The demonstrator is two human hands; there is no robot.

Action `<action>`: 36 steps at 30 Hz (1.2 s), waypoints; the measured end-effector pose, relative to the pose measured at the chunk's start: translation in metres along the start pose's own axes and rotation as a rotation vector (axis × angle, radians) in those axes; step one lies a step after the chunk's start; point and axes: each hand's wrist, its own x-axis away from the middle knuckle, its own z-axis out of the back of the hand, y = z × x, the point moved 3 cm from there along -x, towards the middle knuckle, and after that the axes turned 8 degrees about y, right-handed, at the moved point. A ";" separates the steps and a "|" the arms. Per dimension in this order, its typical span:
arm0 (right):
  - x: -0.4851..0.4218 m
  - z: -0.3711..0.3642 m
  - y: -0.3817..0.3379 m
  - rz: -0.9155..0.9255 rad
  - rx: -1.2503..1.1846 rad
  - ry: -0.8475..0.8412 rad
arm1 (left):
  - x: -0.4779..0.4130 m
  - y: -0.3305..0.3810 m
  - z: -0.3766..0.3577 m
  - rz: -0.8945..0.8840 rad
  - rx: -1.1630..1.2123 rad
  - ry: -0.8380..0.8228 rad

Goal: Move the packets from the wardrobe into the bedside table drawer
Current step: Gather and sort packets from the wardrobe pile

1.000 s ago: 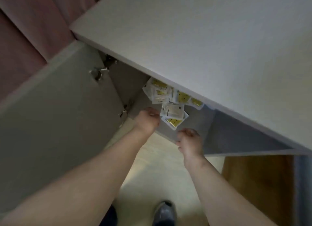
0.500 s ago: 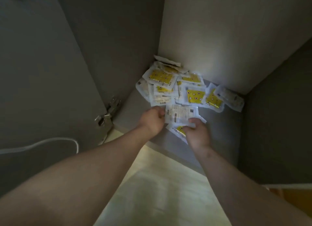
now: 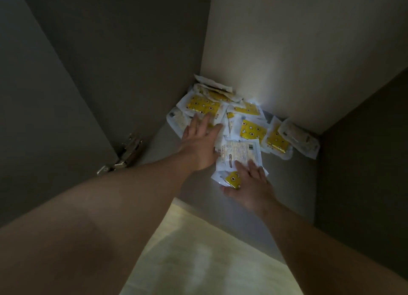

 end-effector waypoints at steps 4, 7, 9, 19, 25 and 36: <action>0.000 0.000 0.003 0.035 0.007 0.016 | -0.027 0.006 0.000 -0.047 -0.159 0.046; 0.000 -0.002 0.006 0.044 0.018 0.019 | -0.045 0.003 0.003 0.025 -0.163 -0.014; 0.000 -0.003 0.006 0.047 0.005 0.026 | -0.048 -0.005 0.001 0.055 -0.127 -0.114; 0.023 -0.011 0.003 0.016 -0.080 0.141 | 0.019 -0.023 -0.021 -0.044 -0.084 -0.066; 0.045 -0.019 0.014 0.005 -0.104 0.248 | 0.070 -0.011 -0.031 -0.073 -0.193 0.004; 0.072 -0.021 0.031 -0.110 -0.042 0.462 | 0.119 0.020 -0.042 -0.260 -0.162 -0.111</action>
